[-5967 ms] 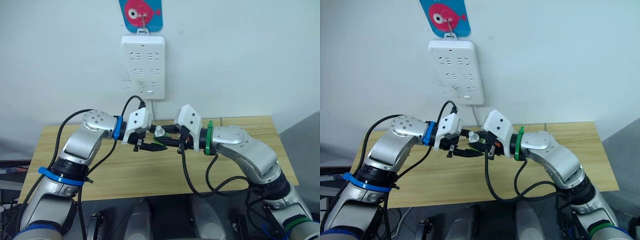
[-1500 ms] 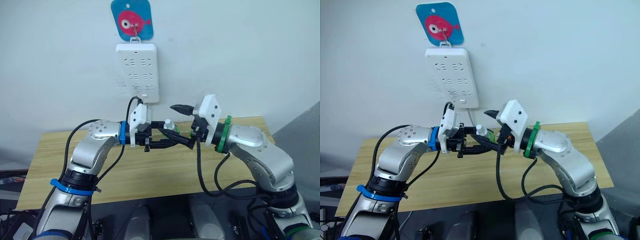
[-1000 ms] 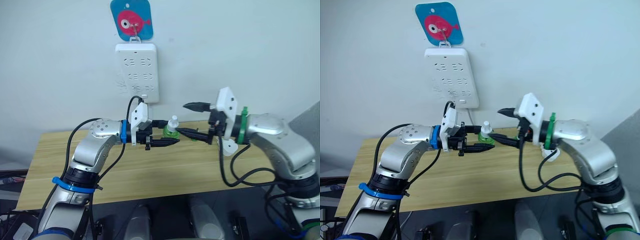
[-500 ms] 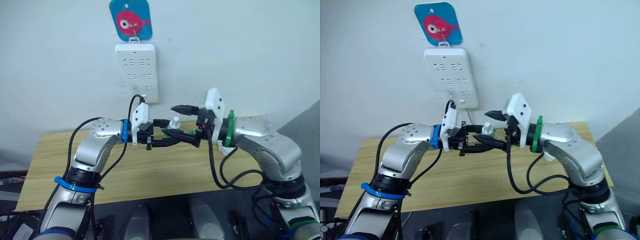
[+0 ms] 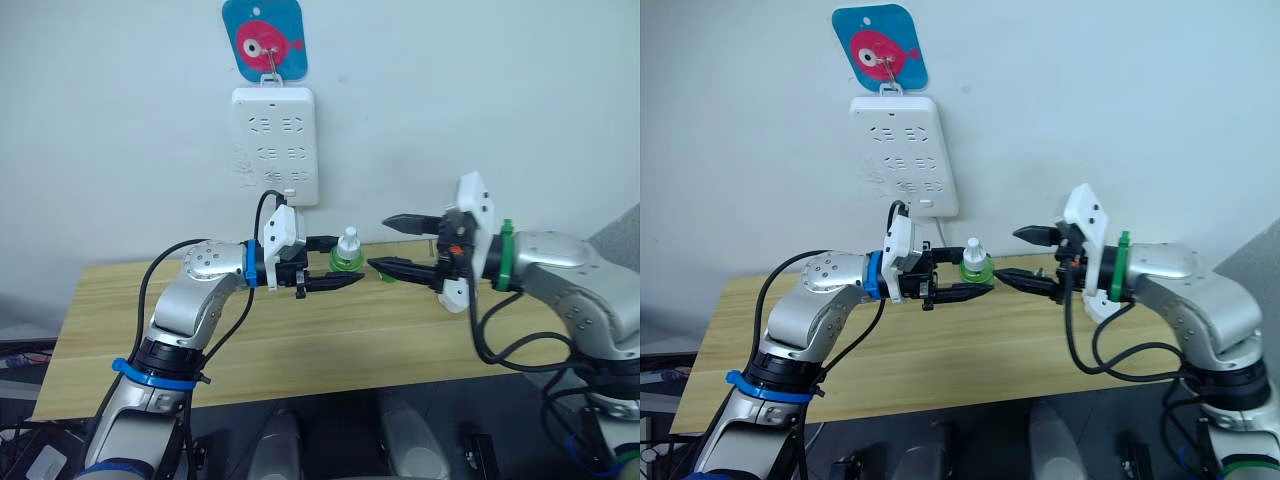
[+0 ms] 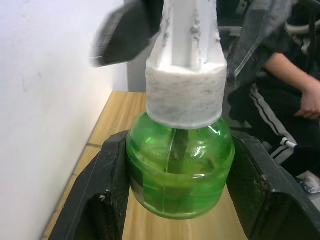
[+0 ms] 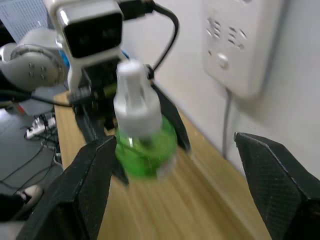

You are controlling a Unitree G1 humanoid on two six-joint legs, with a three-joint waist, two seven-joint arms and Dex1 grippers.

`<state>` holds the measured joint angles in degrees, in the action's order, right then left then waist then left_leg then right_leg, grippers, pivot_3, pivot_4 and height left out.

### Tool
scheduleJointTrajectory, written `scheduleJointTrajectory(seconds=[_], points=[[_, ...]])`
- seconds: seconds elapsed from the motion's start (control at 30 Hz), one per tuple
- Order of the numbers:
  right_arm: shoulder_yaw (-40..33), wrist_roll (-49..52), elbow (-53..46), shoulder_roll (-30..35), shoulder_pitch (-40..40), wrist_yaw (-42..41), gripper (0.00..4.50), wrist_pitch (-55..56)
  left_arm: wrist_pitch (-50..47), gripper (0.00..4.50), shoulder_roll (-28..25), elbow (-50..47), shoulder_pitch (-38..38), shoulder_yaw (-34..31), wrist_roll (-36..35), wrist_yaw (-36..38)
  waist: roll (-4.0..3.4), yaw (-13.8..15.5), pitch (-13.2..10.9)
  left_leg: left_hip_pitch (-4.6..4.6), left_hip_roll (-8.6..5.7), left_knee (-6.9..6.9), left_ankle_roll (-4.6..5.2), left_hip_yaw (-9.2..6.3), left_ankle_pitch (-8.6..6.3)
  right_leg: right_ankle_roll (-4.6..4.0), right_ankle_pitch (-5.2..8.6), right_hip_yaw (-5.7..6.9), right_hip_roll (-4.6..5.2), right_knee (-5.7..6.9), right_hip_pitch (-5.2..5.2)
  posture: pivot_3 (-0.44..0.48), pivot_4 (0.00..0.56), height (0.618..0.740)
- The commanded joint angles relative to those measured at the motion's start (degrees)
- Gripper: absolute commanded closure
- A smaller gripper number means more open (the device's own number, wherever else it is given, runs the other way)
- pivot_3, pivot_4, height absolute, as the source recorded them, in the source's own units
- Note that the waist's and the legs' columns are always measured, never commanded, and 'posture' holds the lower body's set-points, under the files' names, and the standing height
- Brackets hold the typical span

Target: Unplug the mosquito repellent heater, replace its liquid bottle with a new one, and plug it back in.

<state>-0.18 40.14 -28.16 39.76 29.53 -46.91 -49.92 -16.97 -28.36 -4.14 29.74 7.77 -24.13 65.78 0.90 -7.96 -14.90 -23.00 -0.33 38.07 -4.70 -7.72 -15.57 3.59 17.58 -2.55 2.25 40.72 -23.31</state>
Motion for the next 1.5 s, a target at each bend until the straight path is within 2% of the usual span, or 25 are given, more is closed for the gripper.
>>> scheduleJointTrajectory(seconds=[0.03,0.13,0.37,0.63,0.77,0.93,1.0,1.2,1.33,1.4,1.5], points=[[-2.7,4.1,-3.6,2.8,-1.3,-3.3,0.58,-0.9,1.5,2.16,-0.5,-1.3,0.0,-1.5,-0.5,0.2,0.0,0.0,0.0,0.0,0.02,0.0,0.02,-0.01,-0.01,0.0,0.0,0.01,-0.02,0.0,0.0,-0.172,0.186,0.734],[-2.0,5.6,-4.8,1.7,-0.3,-1.5,0.58,-1.2,1.8,2.16,-0.8,-1.2,-0.1,-1.5,-0.4,0.4,0.0,-0.2,0.0,0.01,0.03,0.0,0.12,0.02,-0.07,0.0,0.0,-0.01,-0.03,0.02,0.0,-0.169,0.184,0.734],[4.0,2.0,-3.9,-7.9,3.7,6.2,0.58,0.6,2.1,2.16,-1.0,-1.9,-0.6,-1.3,-0.5,0.1,-0.01,-0.2,0.0,0.02,0.04,0.01,-0.04,0.0,0.02,0.0,0.0,-0.01,-0.04,0.04,0.0,-0.163,0.181,0.734],[5.9,0.7,-0.7,-10.2,6.5,5.1,0.58,2.3,2.2,2.16,-0.8,-2.2,-0.8,-1.1,-0.3,-0.1,-0.01,0.0,0.0,0.01,0.0,0.0,-0.05,-0.02,0.03,0.0,0.0,0.01,0.0,0.01,0.0,-0.15,0.178,0.734],[6.0,0.2,0.2,-9.9,6.6,4.1,1.73,2.8,2.4,2.16,-0.8,-2.7,-1.2,-1.0,-0.2,-0.3,-0.02,0.0,0.0,0.01,0.0,0.0,-0.05,-0.01,0.03,0.0,0.0,0.01,0.0,0.01,0.0,-0.15,0.18,0.734],[5.7,0.4,0.5,-10.1,6.4,3.8,3.52,2.7,3.8,2.16,-0.6,-2.5,-1.3,-0.6,0.8,-0.4,-0.02,0.0,0.0,0.01,0.0,0.0,-0.05,-0.01,0.03,0.0,0.0,0.01,0.0,0.02,0.0,-0.149,0.18,0.734],[5.4,0.8,0.4,-10.2,6.6,3.5,4.11,2.8,4.1,2.16,-0.6,-2.3,-1.2,-0.6,0.9,-0.4,-0.01,0.0,0.0,0.01,0.0,0.01,-0.05,-0.01,0.03,0.0,0.0,0.01,0.0,0.02,0.0,-0.151,0.18,0.734],[0.6,5.2,0.1,-10.9,9.7,4.7,4.13,1.8,4.6,2.16,-1.0,-1.8,-2.1,-0.1,2.0,-0.3,-0.02,-0.1,0.0,0.01,0.01,0.0,-0.05,-0.01,0.03,0.0,0.0,0.0,0.0,0.02,0.0,-0.154,0.185,0.734],[-3.8,6.4,-0.2,-8.4,11.1,6.0,4.13,1.3,4.9,2.16,-2.4,-1.0,-4.4,0.5,4.6,-0.7,-0.02,0.0,0.0,0.01,0.0,0.0,-0.04,-0.02,0.02,0.0,0.0,0.01,0.0,0.02,0.0,-0.159,0.192,0.734],[-4.2,4.4,-1.7,-5.8,9.4,5.7,4.13,2.5,5.0,2.16,-3.3,-1.1,-5.6,0.6,5.4,-0.9,-0.02,0.0,0.0,0.0,0.0,-0.01,-0.04,-0.02,0.02,0.0,0.0,0.01,0.0,0.0,0.0,-0.158,0.197,0.734],[-2.7,-1.4,-4.5,-1.9,1.5,5.3,4.13,7.0,5.7,2.16,-4.6,-1.2,-7.2,0.4,6.2,-0.6,-0.01,0.3,0.0,-0.01,0.0,-0.04,0.01,-0.06,0.0,0.0,0.0,0.04,0.0,-0.01,0.0,-0.15,0.208,0.734]])
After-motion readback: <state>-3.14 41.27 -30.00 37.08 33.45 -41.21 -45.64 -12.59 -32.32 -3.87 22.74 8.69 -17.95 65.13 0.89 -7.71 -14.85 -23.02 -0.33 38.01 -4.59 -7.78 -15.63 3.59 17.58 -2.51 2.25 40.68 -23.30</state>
